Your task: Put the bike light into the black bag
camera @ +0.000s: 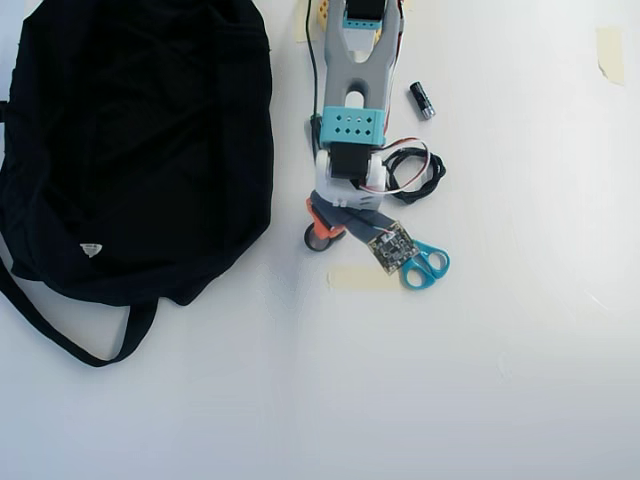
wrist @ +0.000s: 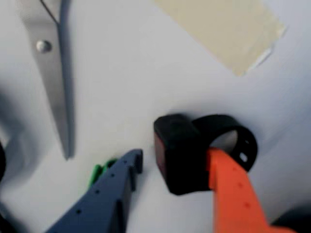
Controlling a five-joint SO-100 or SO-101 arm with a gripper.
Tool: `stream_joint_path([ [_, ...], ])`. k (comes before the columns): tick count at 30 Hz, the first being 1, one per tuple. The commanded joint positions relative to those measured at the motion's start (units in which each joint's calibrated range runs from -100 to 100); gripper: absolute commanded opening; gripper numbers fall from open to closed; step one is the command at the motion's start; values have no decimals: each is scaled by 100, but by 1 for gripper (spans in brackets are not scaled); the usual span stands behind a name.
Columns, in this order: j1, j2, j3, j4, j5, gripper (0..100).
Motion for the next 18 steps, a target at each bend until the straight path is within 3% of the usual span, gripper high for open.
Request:
stream_joint_path([
  [1,109,-72,-143,-129,55,17],
  [18,162,169,-107,-275,149,17],
])
